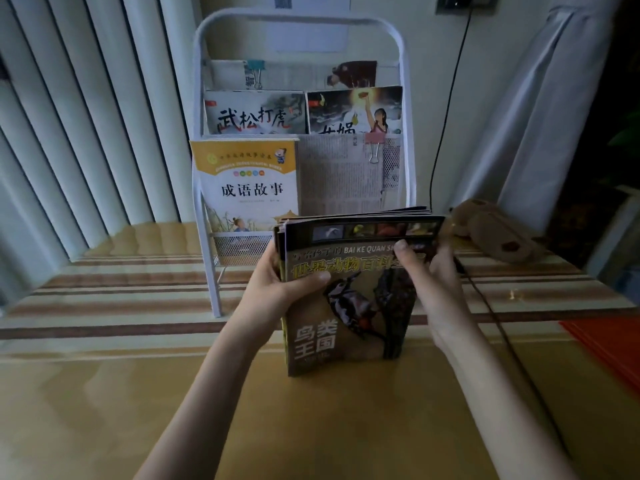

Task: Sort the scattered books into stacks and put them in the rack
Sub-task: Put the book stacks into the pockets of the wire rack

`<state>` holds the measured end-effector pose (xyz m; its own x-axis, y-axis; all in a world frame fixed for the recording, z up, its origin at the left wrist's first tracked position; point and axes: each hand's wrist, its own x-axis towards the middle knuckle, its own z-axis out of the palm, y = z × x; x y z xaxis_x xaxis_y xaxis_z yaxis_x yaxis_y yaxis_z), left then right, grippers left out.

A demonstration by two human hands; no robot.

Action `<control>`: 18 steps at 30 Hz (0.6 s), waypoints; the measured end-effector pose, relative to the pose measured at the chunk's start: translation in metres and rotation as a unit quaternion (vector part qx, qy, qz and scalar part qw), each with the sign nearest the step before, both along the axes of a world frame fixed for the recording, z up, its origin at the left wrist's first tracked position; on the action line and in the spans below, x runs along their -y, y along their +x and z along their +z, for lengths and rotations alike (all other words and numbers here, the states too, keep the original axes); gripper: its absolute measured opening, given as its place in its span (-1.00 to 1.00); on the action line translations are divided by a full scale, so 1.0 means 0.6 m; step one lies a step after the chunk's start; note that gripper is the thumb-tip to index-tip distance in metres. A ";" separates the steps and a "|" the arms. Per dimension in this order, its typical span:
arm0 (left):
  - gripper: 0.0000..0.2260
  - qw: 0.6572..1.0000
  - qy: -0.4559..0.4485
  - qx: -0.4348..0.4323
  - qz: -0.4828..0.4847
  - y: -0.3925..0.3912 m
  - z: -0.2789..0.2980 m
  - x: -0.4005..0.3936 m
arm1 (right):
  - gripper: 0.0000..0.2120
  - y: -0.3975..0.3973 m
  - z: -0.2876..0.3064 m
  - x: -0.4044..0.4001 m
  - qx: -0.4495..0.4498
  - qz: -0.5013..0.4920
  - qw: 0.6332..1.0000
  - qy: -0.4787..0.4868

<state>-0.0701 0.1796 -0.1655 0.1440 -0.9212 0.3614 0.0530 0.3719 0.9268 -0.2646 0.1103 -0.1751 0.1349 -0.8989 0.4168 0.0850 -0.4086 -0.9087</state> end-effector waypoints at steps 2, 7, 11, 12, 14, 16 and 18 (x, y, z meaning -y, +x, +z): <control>-0.51 0.999 0.015 0.015 0.037 0.008 -0.013 0.003 | -0.42 0.014 -0.004 0.008 -0.029 -0.007 0.999 -0.012; -0.67 0.986 -0.013 -0.034 0.164 -0.029 -0.032 0.019 | -0.47 0.043 -0.012 0.019 0.009 -0.064 0.998 -0.019; -0.82 0.970 -0.060 -0.049 0.231 -0.034 0.015 0.033 | -0.59 0.057 0.031 0.030 0.036 -0.084 0.993 -0.068; -0.82 0.969 -0.082 -0.054 0.227 -0.034 0.042 0.038 | -0.61 0.059 0.059 0.040 0.046 -0.071 0.993 -0.086; -0.81 0.963 -0.141 -0.055 0.221 -0.034 0.103 0.054 | -0.65 0.063 0.131 0.065 0.066 -0.059 0.987 -0.131; -0.81 0.951 -0.199 -0.053 0.232 -0.030 0.170 0.079 | -0.64 0.065 0.208 0.094 0.076 -0.072 0.976 -0.190; -0.81 0.940 -0.241 -0.046 0.239 -0.022 0.229 0.115 | -0.52 0.064 0.272 0.122 0.085 -0.073 0.966 -0.234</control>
<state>-0.0834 0.1104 -0.0281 0.5508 -0.4767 0.6851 -0.1543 0.7485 0.6449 -0.2261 0.0374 -0.0119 -0.0850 -0.6102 0.7876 0.1265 -0.7907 -0.5990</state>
